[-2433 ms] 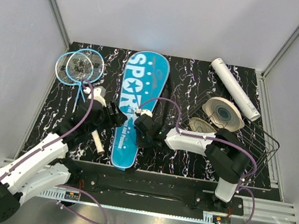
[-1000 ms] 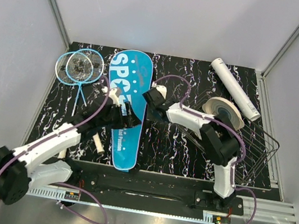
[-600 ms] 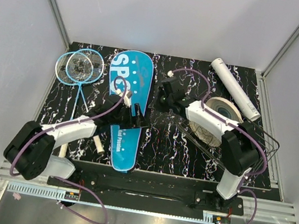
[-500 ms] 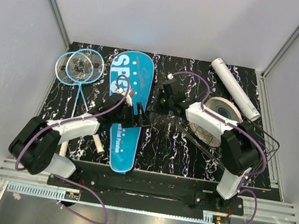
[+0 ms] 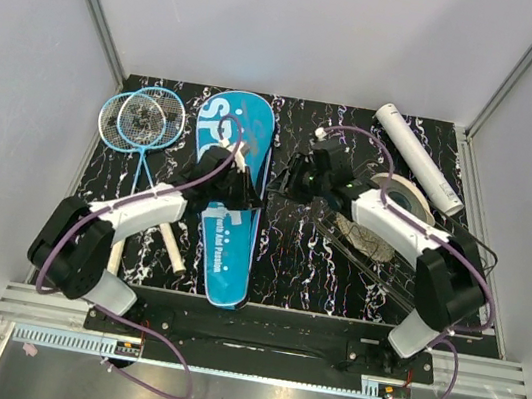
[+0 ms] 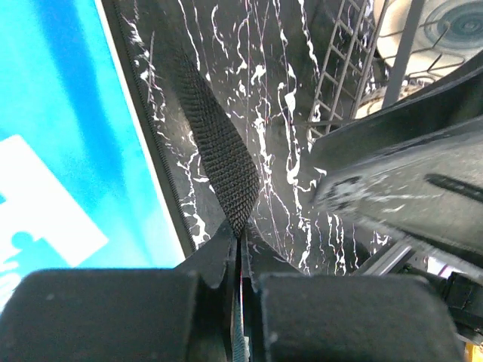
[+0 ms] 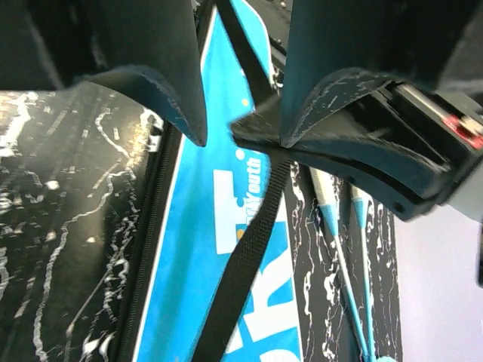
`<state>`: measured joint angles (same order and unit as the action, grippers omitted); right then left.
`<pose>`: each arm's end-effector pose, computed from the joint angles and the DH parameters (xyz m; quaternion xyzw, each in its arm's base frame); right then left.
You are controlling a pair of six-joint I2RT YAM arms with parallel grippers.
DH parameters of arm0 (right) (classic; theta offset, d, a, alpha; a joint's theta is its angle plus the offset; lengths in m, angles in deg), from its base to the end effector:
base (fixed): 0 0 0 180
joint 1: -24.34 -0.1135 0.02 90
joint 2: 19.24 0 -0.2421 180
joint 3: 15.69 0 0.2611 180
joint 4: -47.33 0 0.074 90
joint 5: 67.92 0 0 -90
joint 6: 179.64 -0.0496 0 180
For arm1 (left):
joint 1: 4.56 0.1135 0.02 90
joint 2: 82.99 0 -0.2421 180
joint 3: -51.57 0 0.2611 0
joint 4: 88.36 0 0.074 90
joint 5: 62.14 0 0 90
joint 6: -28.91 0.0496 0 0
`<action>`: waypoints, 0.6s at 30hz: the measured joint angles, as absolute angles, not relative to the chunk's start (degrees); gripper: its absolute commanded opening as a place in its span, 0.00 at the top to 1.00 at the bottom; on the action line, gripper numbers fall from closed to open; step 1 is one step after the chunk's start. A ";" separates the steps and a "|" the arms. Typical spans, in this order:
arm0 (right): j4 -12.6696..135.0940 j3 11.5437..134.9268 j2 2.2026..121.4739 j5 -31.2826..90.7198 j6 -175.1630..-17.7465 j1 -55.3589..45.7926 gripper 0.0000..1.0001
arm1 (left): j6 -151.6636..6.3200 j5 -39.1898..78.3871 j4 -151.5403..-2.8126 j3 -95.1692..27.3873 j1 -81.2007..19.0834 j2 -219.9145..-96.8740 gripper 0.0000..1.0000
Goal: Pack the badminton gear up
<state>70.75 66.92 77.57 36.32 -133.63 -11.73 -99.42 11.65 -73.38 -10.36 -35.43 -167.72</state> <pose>0.3149 0.2445 0.2153 0.0069 0.8921 0.3668 0.2638 0.2801 -0.1836 0.1789 0.0041 0.8911 -0.3516 0.2868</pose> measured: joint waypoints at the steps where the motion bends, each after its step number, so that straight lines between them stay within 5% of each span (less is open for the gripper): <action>1: 70.70 66.13 76.24 36.45 -132.84 -10.94 0.41 | -99.00 11.85 -72.50 -10.78 -35.06 -167.04 1.00; 7: 70.53 62.61 70.82 36.56 -128.97 -8.80 0.42 | -97.78 12.22 -67.35 -11.79 -32.07 -159.17 1.00; 13: 69.20 62.66 73.99 36.84 -127.64 -8.82 0.66 | -97.34 12.11 -64.16 -14.28 -30.62 -153.38 1.00; 18: 64.91 63.03 82.53 40.01 -130.76 -8.56 0.63 | -97.34 12.00 -63.39 -15.26 -30.40 -151.67 1.00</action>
<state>64.91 63.03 82.53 40.01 -130.76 -8.56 -97.34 12.00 -63.39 -15.26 -30.40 -151.67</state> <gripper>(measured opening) 0.334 0.025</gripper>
